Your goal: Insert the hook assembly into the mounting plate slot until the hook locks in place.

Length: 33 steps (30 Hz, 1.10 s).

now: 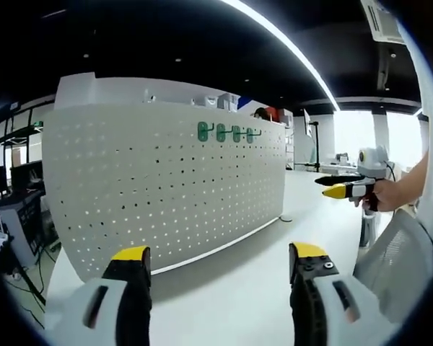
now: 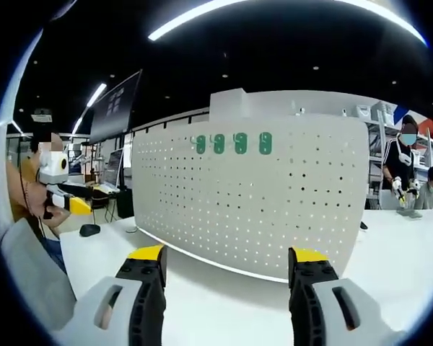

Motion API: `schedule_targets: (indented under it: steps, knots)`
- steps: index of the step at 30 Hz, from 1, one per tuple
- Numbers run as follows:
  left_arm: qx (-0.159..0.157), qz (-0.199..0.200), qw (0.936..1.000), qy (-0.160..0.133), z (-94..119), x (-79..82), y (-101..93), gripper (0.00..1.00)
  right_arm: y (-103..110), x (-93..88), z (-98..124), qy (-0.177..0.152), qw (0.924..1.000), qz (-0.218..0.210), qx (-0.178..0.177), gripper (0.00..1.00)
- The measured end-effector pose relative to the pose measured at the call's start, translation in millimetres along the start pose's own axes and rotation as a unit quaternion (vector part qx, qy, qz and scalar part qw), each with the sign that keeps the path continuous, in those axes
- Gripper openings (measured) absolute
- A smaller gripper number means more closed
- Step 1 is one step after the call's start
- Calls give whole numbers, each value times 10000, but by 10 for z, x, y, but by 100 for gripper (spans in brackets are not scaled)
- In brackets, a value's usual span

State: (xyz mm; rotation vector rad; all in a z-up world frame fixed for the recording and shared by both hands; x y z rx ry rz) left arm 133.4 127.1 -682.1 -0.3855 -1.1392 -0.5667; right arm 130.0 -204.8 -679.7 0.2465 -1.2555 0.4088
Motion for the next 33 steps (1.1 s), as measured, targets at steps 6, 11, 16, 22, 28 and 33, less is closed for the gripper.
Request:
schedule_targets:
  steps: [6, 11, 16, 22, 28, 33]
  knots:
    - [53, 71, 10000, -4, 32, -33, 24, 82, -14, -8, 52, 18, 10000, -25, -30, 66]
    - [74, 140, 9999, 16, 40, -80, 11, 82, -7, -26, 60, 66, 10000, -17, -18, 66]
    - [81, 167, 9998, 45, 49, -134, -13, 82, 3, -14, 91, 55, 10000, -28, -14, 66]
    - [110, 232, 9997, 34, 61, -161, -16, 82, 15, -31, 122, 102, 9999, -3, 4, 66]
    - [127, 279, 9995, 5, 65, -159, -22, 82, 14, -45, 151, 111, 9999, -14, -9, 66]
    - [125, 281, 9995, -6, 54, -163, -31, 82, 18, -54, 179, 113, 9999, -29, -23, 66]
Point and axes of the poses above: the point that each gripper's makers call its tool centre point, and the gripper's own axes: z roughly backward along the fingers, y roughly to its left, x roughly out of its top, the point moved 4 cm from there along z, roughly backward along the fingers, and after that the axes turned 13 degrees about y, right-handed, at the moved point
